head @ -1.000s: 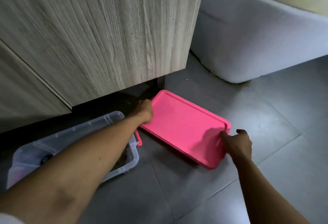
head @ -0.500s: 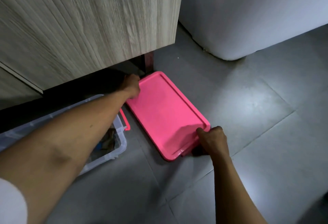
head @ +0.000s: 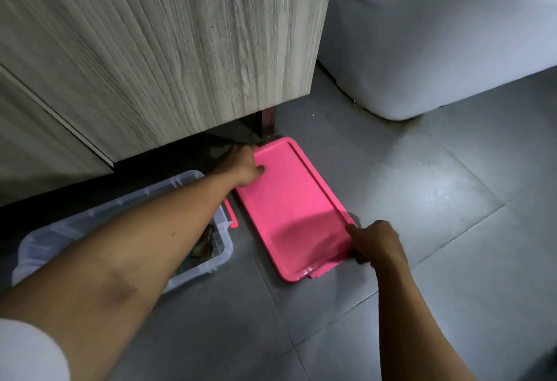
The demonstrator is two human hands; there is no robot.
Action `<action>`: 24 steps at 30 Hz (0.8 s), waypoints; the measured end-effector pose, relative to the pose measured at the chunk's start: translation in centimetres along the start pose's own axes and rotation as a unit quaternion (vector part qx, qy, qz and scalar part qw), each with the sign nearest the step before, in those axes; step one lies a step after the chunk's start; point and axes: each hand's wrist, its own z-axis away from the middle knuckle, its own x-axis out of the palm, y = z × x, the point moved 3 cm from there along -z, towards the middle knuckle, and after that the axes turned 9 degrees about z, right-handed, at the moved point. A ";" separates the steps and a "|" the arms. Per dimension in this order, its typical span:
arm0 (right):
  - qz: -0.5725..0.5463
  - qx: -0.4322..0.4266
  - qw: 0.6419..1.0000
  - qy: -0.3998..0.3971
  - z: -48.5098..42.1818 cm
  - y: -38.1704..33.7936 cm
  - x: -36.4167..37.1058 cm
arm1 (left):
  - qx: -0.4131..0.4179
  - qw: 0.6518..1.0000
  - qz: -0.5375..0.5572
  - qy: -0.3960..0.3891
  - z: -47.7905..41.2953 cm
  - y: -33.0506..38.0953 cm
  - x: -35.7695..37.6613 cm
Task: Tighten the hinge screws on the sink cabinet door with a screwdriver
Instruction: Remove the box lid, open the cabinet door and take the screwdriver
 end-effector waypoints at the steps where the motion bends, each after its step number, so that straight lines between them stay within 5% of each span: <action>1: 0.000 -0.005 1.000 0.018 0.2 -0.5 -0.6 | 0.004 1.000 -0.002 0.003 0.7 0.3 -0.5; 14: -0.040 -0.197 0.963 0.181 14.2 -13.9 -12.6 | 0.035 0.995 -0.025 0.095 15.5 4.0 -14.4; 24: -0.043 -0.397 0.874 0.277 30.2 -25.2 -21.6 | 0.109 0.963 -0.080 0.232 28.2 9.3 -32.0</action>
